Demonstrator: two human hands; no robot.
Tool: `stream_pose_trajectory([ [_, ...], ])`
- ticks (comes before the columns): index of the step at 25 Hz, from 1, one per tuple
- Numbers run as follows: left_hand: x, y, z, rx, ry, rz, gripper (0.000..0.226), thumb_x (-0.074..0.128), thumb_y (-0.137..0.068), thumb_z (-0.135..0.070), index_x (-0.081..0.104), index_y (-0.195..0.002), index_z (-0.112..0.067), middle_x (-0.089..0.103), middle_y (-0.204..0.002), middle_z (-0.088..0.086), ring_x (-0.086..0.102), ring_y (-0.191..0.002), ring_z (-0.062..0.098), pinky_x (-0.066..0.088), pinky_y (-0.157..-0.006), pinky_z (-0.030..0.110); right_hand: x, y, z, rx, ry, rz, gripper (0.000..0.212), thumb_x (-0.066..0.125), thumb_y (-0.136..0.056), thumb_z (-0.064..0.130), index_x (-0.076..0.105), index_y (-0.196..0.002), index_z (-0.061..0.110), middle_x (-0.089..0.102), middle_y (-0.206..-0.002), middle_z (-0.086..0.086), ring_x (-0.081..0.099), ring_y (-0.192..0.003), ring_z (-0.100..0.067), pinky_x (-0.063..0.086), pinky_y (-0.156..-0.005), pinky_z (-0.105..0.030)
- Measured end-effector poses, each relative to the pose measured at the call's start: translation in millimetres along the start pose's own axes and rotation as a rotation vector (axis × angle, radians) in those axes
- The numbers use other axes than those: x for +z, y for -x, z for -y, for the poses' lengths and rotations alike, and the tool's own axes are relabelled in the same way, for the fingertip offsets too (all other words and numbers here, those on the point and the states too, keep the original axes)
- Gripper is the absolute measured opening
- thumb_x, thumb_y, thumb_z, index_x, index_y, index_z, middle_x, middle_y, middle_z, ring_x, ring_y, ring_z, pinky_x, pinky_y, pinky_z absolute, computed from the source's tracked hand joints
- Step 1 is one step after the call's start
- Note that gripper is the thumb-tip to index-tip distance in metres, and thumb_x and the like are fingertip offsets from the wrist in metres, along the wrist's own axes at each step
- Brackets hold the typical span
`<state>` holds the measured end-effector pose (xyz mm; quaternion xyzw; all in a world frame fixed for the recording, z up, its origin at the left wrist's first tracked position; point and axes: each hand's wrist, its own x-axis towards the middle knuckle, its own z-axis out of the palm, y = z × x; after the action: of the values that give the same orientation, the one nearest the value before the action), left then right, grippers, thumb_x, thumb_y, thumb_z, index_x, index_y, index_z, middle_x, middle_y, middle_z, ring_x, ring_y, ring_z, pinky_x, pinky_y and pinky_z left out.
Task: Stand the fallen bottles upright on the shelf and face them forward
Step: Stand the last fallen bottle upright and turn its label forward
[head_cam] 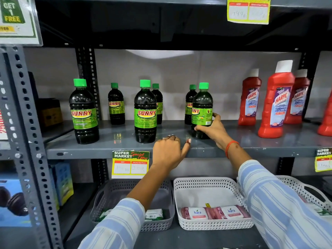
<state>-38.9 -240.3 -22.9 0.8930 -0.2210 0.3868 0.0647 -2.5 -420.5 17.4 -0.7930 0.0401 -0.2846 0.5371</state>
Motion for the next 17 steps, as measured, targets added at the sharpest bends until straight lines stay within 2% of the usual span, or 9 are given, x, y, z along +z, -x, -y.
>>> stream_pose_trajectory([
  [2,0.2,1.1,-0.2,0.001,-0.003,0.003,0.058,0.027,-0.095,-0.051,0.062,-0.080,-0.008,0.070,-0.085,0.012,0.064,-0.074,0.031,0.033,-0.056,0.031,2.3,-0.4,-1.4,0.026,0.011,0.010,0.084,0.079,-0.066,0.020,0.034,-0.135,0.007,0.061,-0.107,-0.001,0.059,-0.103,-0.019,0.046,-0.085,-0.029],
  [3,0.8,1.7,-0.4,0.002,0.000,0.002,0.058,0.027,-0.095,-0.051,0.063,-0.080,-0.008,0.070,-0.085,0.012,0.064,-0.074,0.031,0.033,-0.055,0.031,3.4,-0.6,-1.4,0.023,0.047,0.006,0.081,0.082,-0.063,0.025,0.040,-0.131,0.007,0.062,-0.111,-0.005,0.059,-0.109,-0.023,0.048,-0.090,-0.032],
  [5,1.3,1.3,-1.4,-0.002,0.005,0.004,0.058,0.027,-0.095,-0.051,0.063,-0.080,-0.008,0.070,-0.085,0.012,0.064,-0.074,0.031,0.033,-0.055,0.032,3.2,-0.3,-0.8,0.007,0.125,-0.012,0.088,0.088,-0.055,0.035,0.046,-0.126,0.006,0.060,-0.122,-0.012,0.054,-0.118,-0.027,0.047,-0.101,-0.040],
  [6,1.5,0.1,-1.3,-0.004,0.006,0.004,0.058,0.027,-0.095,-0.051,0.063,-0.080,-0.008,0.069,-0.085,0.013,0.064,-0.074,0.031,0.034,-0.055,0.032,2.6,-0.7,-0.2,0.000,0.118,-0.019,0.092,0.090,-0.053,0.034,0.044,-0.127,0.006,0.058,-0.124,-0.012,0.053,-0.118,-0.026,0.046,-0.102,-0.041],
  [9,2.7,-0.7,-0.4,-0.005,-0.002,0.006,0.058,0.027,-0.095,-0.051,0.063,-0.083,-0.008,0.069,-0.087,0.012,0.064,-0.077,0.031,0.036,-0.058,0.033,0.2,2.1,0.9,-0.026,-0.024,0.042,0.092,0.087,-0.059,0.015,0.034,-0.134,0.007,0.059,-0.118,-0.004,0.055,-0.105,-0.019,0.047,-0.088,-0.026],
  [12,3.2,-0.1,-0.6,-0.001,-0.007,0.003,0.058,0.026,-0.095,-0.051,0.064,-0.083,-0.008,0.069,-0.087,0.012,0.064,-0.076,0.031,0.036,-0.058,0.032,1.4,1.7,1.7,-0.075,-0.011,0.120,0.058,0.082,-0.065,0.009,0.057,-0.118,0.009,0.067,-0.102,-0.005,0.064,-0.102,-0.026,0.049,-0.067,-0.010],
  [13,3.6,-0.1,-0.7,-0.001,-0.010,0.004,0.059,0.026,-0.095,-0.051,0.064,-0.083,-0.008,0.069,-0.087,0.012,0.064,-0.076,0.030,0.036,-0.058,0.033,2.1,2.2,2.7,-0.091,-0.002,0.130,0.052,0.083,-0.065,0.014,0.063,-0.112,0.011,0.068,-0.100,-0.005,0.064,-0.102,-0.025,0.050,-0.069,-0.011],
  [15,3.7,0.1,-0.3,-0.005,-0.016,0.000,0.059,0.025,-0.095,-0.051,0.064,-0.084,-0.008,0.069,-0.088,0.011,0.064,-0.076,0.030,0.035,-0.058,0.033,1.9,4.7,6.1,-0.092,-0.009,0.126,0.056,0.086,-0.062,0.022,0.063,-0.112,0.012,0.069,-0.104,-0.007,0.064,-0.099,-0.021,0.051,-0.080,-0.022],
  [17,3.2,-1.2,0.2,-0.011,-0.015,0.000,0.058,0.026,-0.095,-0.051,0.064,-0.084,-0.008,0.069,-0.088,0.011,0.064,-0.077,0.030,0.037,-0.059,0.033,0.9,7.0,7.8,-0.103,-0.018,0.121,0.057,0.086,-0.063,0.019,0.061,-0.113,0.011,0.068,-0.107,-0.008,0.064,-0.098,-0.021,0.050,-0.084,-0.028],
])
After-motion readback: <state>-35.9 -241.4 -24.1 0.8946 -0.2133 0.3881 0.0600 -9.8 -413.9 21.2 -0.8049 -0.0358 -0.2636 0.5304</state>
